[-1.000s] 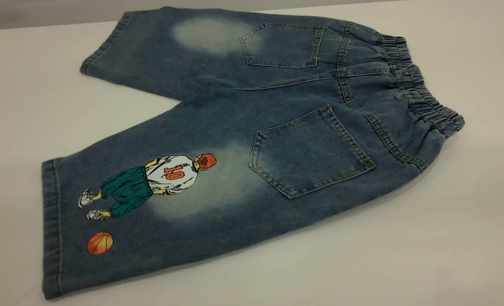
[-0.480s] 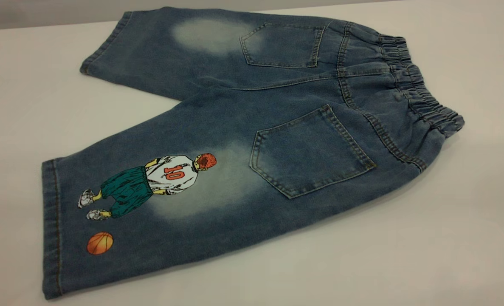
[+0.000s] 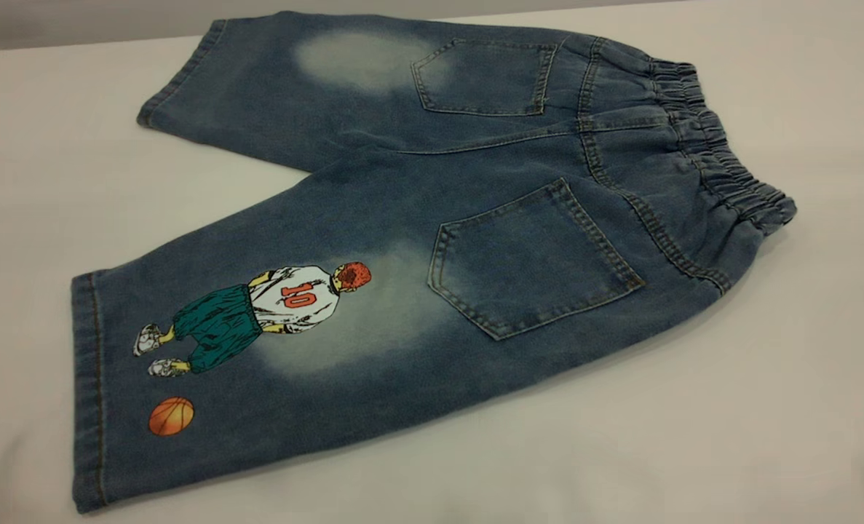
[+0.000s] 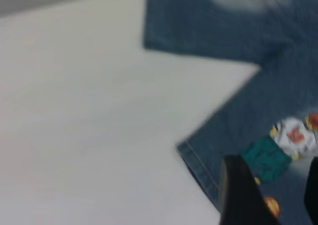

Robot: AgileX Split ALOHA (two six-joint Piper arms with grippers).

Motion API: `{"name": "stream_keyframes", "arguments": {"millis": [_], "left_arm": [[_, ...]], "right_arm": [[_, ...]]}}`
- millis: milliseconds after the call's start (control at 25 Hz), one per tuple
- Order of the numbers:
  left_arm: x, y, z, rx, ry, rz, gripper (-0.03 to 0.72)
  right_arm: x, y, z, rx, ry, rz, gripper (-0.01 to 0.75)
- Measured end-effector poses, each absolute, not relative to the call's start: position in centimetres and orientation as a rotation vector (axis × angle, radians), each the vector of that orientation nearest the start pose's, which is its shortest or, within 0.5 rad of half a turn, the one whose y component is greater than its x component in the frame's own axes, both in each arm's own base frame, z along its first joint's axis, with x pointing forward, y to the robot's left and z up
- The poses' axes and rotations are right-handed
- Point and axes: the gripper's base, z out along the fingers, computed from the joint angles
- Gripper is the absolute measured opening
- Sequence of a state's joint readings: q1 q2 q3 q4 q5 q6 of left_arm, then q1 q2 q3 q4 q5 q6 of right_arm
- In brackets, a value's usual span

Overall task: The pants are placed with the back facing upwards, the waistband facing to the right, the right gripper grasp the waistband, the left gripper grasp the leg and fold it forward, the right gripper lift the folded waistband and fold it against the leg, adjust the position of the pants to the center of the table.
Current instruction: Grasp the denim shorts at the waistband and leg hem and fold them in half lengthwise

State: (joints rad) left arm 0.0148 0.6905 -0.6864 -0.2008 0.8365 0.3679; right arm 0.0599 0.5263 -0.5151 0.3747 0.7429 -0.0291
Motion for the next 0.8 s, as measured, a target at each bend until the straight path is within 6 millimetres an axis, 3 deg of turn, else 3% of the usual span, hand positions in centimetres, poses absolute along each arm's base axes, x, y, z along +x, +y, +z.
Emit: {"name": "stream_keyframes", "arguments": {"millis": [160, 360, 800], "left_arm": [[15.8, -1.7, 29.2, 0.397, 2.393, -0.142, 0.314], [18.8, -2.4, 26.9, 0.433, 2.459, -0.257, 0.314], [21.2, -5.7, 23.5, 0.679, 2.499, -0.266, 0.314]], "right_arm": [[13.2, 3.1, 27.5, 0.094, 2.264, 0.462, 0.408], [17.5, 3.2, 24.7, 0.128, 2.357, 0.432, 0.408], [26.7, 3.1, 20.0, 0.183, 2.564, 0.370, 0.408]]}}
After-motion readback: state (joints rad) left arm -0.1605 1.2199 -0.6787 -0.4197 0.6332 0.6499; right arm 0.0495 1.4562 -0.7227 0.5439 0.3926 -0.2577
